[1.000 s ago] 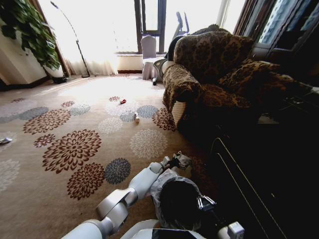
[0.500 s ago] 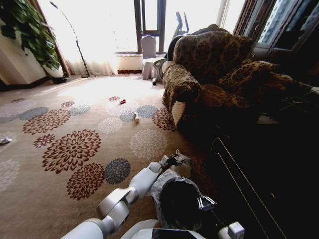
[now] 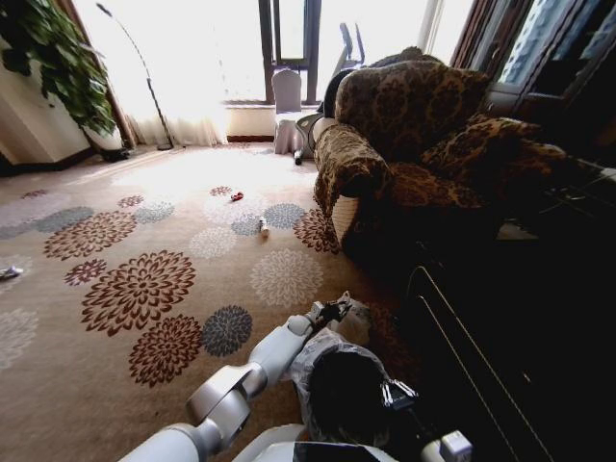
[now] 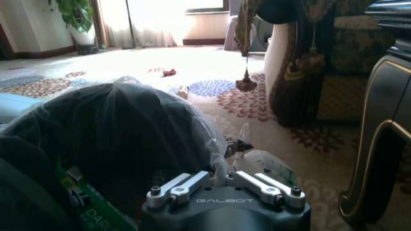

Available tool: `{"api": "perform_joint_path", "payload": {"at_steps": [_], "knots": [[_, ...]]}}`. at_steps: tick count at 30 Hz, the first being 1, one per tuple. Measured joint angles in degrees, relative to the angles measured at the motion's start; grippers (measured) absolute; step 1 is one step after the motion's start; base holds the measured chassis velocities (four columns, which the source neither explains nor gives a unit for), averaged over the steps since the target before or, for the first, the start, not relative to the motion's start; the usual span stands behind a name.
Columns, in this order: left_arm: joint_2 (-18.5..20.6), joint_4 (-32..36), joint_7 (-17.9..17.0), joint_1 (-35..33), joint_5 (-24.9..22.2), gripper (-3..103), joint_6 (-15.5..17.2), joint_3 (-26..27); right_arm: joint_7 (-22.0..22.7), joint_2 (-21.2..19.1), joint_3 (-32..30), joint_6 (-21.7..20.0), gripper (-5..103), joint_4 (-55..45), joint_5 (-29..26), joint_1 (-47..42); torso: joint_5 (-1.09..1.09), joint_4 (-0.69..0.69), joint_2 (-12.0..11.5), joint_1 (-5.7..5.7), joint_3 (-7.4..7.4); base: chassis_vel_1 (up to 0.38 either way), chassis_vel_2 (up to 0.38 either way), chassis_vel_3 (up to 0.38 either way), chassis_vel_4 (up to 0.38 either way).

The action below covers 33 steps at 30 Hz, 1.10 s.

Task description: Pick up the trash from the ground and place it into the trash bin.

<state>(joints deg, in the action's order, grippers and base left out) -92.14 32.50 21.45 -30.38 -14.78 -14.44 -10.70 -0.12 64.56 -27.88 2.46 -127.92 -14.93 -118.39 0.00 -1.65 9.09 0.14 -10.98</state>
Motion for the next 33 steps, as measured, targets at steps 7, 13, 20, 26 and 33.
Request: {"api": "perform_joint_path", "payload": {"at_steps": [7,13,20,26,33], "knots": [[0.0,-0.1,-0.3,0.0,-0.2,0,-0.1,0.1,-0.1,0.0,0.0,0.1,2,0.0,0.0,0.0,0.01,0.00,0.0,0.00,0.00,0.000,0.000,0.000,0.000],[0.0,0.0,-0.9,-0.1,-1.7,0,-1.1,1.6,-0.1,0.0,0.0,0.1,2,0.0,0.1,0.1,0.00,0.00,0.0,0.00,0.00,0.000,0.000,0.000,0.000],[0.0,2.2,-1.4,0.6,-4.7,0,-3.5,5.0,-0.1,-0.2,0.1,0.1,2,0.1,-0.2,1.1,0.01,0.00,0.0,0.00,0.00,0.000,0.000,0.000,0.000],[0.0,4.5,-0.6,1.6,-8.4,0,-5.3,7.2,0.0,-0.5,0.2,-0.1,2,0.2,-0.6,2.2,0.00,0.00,0.0,0.00,0.00,0.000,0.000,0.000,0.000],[3.3,13.8,-0.3,0.8,-14.7,0,-4.4,7.8,0.3,-2.0,0.8,-1.6,2,1.0,-2.6,5.9,0.01,0.03,0.0,0.00,0.00,0.000,0.000,0.000,0.000]]}}
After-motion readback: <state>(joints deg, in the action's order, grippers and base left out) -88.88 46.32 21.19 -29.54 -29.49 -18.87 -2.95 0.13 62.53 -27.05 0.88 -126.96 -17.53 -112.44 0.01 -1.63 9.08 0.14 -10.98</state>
